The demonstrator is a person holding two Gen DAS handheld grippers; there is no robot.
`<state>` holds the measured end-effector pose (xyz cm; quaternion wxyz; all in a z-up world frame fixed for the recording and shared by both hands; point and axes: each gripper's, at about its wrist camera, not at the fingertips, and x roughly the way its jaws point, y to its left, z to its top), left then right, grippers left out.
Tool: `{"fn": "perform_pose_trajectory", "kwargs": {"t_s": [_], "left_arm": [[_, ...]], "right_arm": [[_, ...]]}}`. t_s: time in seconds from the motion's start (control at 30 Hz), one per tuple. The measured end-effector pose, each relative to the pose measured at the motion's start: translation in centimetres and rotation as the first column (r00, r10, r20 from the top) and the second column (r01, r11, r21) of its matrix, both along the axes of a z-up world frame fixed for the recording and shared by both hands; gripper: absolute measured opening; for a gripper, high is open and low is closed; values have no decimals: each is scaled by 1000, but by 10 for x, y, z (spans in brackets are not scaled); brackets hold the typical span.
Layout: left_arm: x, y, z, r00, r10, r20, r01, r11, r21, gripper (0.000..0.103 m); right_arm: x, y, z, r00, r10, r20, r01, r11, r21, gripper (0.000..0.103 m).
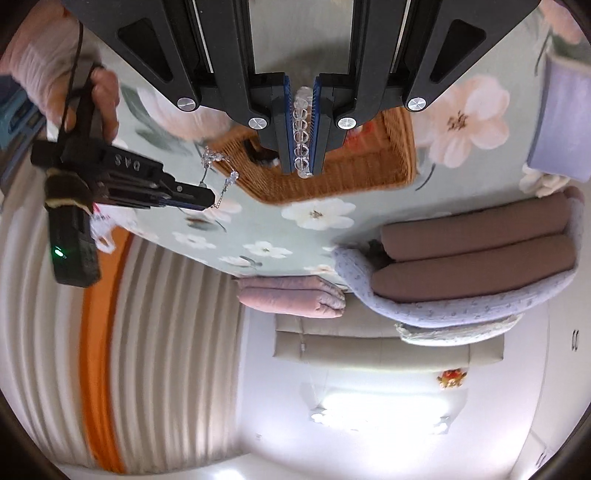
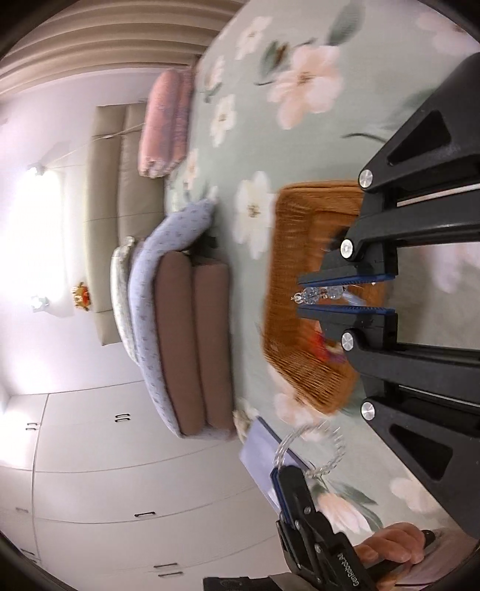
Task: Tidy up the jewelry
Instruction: 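Carry both bracelets into the wicker basket and open both grippers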
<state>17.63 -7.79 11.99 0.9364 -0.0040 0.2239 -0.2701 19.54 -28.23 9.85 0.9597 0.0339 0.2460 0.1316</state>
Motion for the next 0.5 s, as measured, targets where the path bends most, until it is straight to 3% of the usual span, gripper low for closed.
{"fn": "perform_pose_trajectory", "kwargs": {"t_s": [0.13,0.23,0.33,0.5], "left_arm": [[50,-8,-19,999,26,-29,-28,998,-57,7],[79,-9,-48,995,54,-84,-57,998,-40,8],[93,-4,-71,990,64,-125,-66,998,-13,8],[100,2,-75,988,66,-139,-70,997,-28,8]], "right_arm": [[45,6,-5,1000,5,3,-5,999,33,11],[73,13,-18,1000,4,-11,-3,999,40,11],[95,18,-41,999,-1,-53,4,999,51,11],[107,15,-64,995,-11,-100,15,999,44,11]]}}
